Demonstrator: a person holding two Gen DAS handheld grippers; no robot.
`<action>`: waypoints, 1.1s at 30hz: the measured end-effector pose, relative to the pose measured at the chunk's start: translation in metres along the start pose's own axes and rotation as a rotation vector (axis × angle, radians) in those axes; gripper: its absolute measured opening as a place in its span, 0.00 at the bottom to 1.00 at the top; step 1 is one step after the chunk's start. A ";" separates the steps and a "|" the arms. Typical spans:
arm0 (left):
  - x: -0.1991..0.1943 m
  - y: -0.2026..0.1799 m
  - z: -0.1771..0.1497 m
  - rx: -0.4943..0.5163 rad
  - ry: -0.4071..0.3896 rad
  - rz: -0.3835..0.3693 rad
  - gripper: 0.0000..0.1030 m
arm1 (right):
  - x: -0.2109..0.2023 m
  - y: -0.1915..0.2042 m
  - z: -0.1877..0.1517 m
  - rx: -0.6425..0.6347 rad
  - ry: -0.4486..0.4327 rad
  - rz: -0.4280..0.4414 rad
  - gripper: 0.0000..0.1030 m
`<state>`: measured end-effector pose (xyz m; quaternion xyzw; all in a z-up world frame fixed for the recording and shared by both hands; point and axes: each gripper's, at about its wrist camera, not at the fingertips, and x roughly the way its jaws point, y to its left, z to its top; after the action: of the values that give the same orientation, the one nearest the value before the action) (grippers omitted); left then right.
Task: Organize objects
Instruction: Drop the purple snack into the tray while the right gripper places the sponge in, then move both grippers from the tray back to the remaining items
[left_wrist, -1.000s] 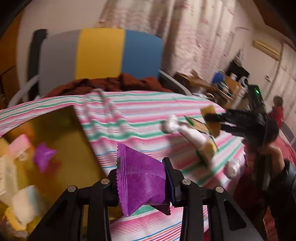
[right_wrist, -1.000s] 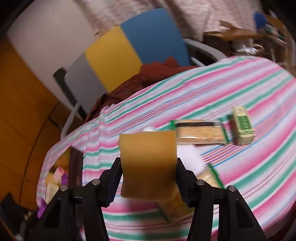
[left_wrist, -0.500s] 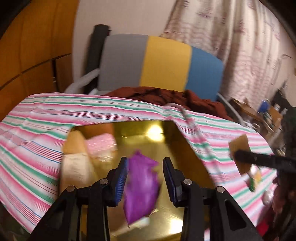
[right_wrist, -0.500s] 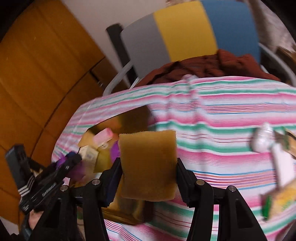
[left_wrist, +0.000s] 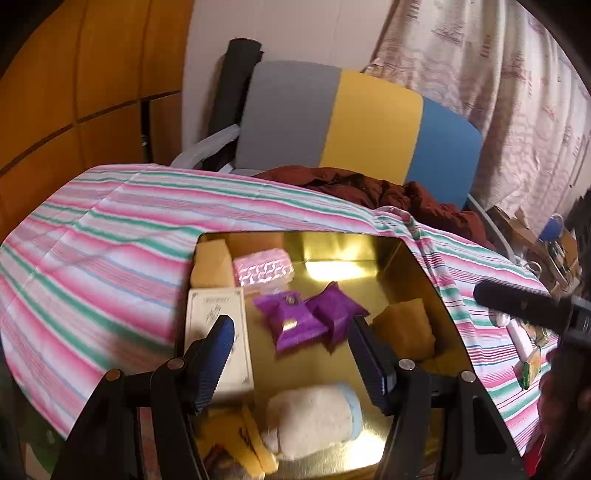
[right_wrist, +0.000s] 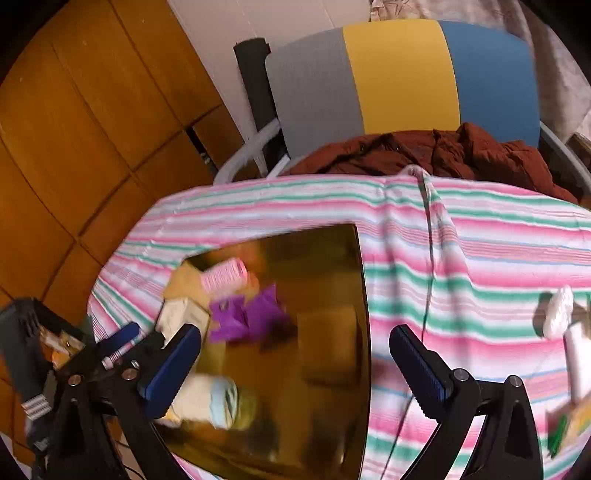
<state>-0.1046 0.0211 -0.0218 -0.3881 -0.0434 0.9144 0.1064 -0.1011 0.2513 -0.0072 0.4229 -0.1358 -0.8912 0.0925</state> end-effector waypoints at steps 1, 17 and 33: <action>-0.003 -0.001 -0.003 -0.004 -0.004 0.010 0.63 | 0.000 0.001 -0.005 -0.007 0.005 -0.013 1.00; -0.037 -0.033 -0.033 0.071 -0.054 0.055 0.63 | -0.030 0.014 -0.053 -0.101 -0.083 -0.194 1.00; -0.044 -0.058 -0.048 0.155 -0.047 0.012 0.63 | -0.052 -0.004 -0.074 -0.105 -0.103 -0.265 1.00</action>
<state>-0.0309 0.0670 -0.0147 -0.3577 0.0273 0.9244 0.1294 -0.0115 0.2572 -0.0152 0.3855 -0.0364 -0.9219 -0.0108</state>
